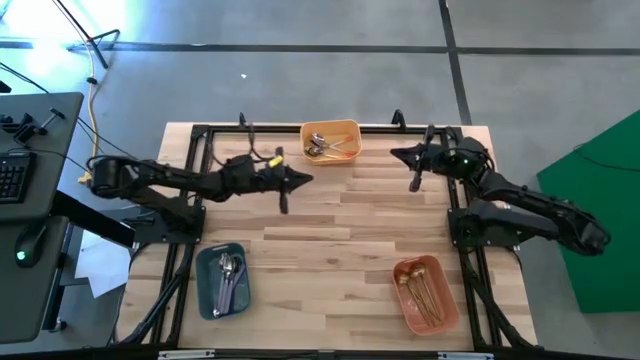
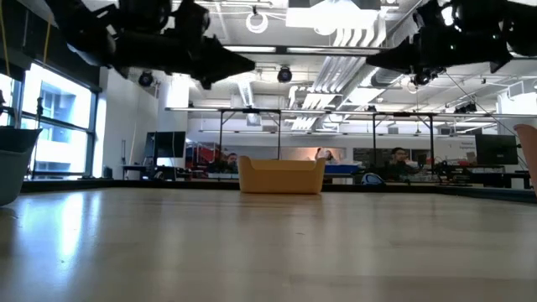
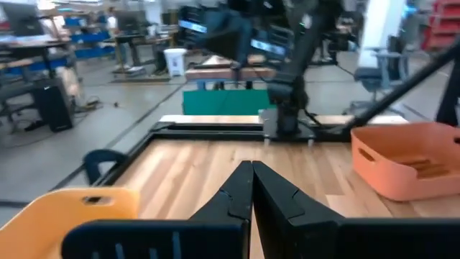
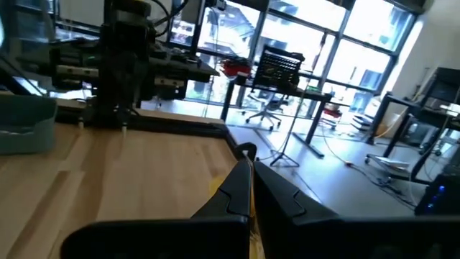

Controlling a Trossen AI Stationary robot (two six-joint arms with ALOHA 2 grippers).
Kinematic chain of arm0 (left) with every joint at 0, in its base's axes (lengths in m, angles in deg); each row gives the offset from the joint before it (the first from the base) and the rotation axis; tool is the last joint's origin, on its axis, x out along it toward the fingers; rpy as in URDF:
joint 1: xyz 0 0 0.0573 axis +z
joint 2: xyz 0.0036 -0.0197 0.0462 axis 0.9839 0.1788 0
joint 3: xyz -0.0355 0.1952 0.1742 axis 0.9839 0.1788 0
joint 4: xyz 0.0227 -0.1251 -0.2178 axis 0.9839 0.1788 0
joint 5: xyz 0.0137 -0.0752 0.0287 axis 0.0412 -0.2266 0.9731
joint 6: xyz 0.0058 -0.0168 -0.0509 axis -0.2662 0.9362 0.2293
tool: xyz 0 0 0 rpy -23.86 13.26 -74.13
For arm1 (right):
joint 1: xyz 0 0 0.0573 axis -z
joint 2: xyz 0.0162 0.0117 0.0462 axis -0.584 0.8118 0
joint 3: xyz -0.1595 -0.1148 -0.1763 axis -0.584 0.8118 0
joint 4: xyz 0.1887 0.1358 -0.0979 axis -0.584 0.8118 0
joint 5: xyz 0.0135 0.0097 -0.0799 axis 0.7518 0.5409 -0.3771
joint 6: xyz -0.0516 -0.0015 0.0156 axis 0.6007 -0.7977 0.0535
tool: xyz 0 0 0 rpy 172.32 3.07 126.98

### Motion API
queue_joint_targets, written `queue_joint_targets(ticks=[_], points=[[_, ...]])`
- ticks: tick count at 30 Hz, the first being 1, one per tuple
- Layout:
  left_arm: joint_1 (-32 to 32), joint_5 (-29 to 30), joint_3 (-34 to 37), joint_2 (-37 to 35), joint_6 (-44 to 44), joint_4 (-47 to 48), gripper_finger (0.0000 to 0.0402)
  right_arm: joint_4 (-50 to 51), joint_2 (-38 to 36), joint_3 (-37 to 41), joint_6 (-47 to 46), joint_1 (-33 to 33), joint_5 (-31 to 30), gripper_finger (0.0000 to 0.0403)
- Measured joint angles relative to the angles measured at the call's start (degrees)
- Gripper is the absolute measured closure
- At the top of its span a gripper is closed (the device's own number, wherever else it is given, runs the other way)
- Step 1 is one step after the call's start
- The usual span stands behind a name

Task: Sort silverware by color (type)
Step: Return to Home Position

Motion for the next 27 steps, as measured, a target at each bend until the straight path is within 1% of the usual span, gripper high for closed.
queue_joint_targets(ticks=[4,7,11,13,14,18,22,27], points=[[1.79,0.69,4.96,-5.17,1.30,-0.28,0.0401,-3.24,-2.39,4.73,-0.26,0.92,0.06,0.0403],[2.04,2.56,9.46,-8.11,0.80,-3.66,0.0401,-6.78,-5.31,9.00,-1.46,1.55,0.10,0.0403],[1.70,4.08,15.15,-11.75,2.46,-9.34,0.0401,-10.96,-10.49,14.38,-3.61,1.81,0.12,0.0403],[1.66,4.24,17.46,-14.37,2.48,-10.09,0.0401,-11.07,-13.66,16.16,-3.91,1.81,0.06,0.0403],[1.62,5.24,18.27,-15.53,2.65,-9.99,0.0401,-11.20,-15.05,16.79,-4.35,1.81,-0.05,0.0403],[1.58,9.23,22.21,-19.93,4.28,-9.34,0.0401,-8.66,-18.87,18.30,-4.78,3.13,-0.45,0.0403],[1.39,9.66,25.99,-22.67,4.45,-9.17,0.0401,-3.99,-21.05,18.32,-4.73,5.03,-0.45,0.0403],[-1.58,15.84,30.25,-24.96,3.39,-8.78,0.0401,-0.10,-24.48,18.35,-4.07,6.78,-0.85,0.0403]])
